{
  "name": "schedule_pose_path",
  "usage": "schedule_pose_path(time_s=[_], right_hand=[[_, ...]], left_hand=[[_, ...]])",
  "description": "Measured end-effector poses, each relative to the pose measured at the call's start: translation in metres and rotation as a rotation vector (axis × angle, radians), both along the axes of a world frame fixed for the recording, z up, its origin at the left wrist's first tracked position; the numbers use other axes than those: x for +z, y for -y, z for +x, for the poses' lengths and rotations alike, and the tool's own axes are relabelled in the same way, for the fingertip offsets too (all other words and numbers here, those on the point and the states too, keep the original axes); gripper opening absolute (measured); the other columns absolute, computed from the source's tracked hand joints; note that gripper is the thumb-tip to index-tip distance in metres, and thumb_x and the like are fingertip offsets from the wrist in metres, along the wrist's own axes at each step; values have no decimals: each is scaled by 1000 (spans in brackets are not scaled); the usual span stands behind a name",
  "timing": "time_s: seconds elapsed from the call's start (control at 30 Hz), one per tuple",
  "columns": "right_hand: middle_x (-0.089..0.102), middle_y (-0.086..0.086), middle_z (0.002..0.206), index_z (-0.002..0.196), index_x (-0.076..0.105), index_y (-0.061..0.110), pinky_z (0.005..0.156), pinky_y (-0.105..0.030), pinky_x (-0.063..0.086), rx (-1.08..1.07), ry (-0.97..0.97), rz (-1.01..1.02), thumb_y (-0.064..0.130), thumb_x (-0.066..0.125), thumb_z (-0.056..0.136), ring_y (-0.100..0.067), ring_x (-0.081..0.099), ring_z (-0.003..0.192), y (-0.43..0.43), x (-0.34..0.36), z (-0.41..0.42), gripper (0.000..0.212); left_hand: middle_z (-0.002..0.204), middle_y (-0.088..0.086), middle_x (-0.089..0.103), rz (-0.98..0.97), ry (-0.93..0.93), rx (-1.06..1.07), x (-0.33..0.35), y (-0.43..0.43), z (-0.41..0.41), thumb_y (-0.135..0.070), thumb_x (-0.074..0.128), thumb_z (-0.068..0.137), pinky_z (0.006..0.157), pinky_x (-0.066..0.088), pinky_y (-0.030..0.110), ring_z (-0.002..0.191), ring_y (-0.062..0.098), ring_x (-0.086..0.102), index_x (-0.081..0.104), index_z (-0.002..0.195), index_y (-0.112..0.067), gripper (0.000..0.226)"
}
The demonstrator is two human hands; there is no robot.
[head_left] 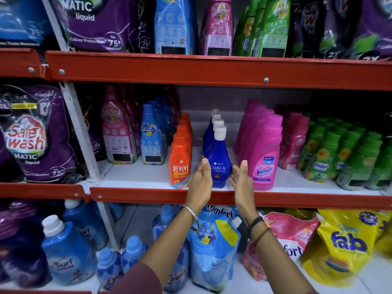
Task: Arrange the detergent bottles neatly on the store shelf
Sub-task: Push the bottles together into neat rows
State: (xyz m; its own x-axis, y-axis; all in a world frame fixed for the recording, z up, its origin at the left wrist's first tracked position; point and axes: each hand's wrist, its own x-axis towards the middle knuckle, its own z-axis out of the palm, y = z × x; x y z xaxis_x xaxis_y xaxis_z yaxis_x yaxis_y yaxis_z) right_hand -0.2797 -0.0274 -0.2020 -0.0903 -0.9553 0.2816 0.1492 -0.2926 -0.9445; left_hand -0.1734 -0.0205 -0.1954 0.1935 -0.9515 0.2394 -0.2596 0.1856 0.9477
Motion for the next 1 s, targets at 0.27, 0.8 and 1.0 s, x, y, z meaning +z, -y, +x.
schedule_pose_path(time_s=[0.27,0.8,1.0], right_hand=[[60,5,129,122,57,27,101,-18,39,-201,-62,-283,48,36,89,-4,52,122,-27,-23,28,44],[53,-3,129,137,41,2,99,-19,38,206,25,82,60,22,86,-5,53,112,-13,-1,92,79],[54,2,119,134,45,2,96,-19,40,176,40,60,49,22,95,-1,56,102,-11,-2,96,65]], left_hand=[[140,-6,49,-457,-82,202,-13,-42,11,-49,26,94,108,33,21,131,2,41,48,131,-27,49],[134,4,57,-123,-403,132,-5,-13,81,-80,14,75,106,41,36,117,12,56,47,137,-23,90],[125,3,61,-123,-424,107,-1,-14,83,-74,14,78,100,46,31,113,12,59,51,132,-23,83]])
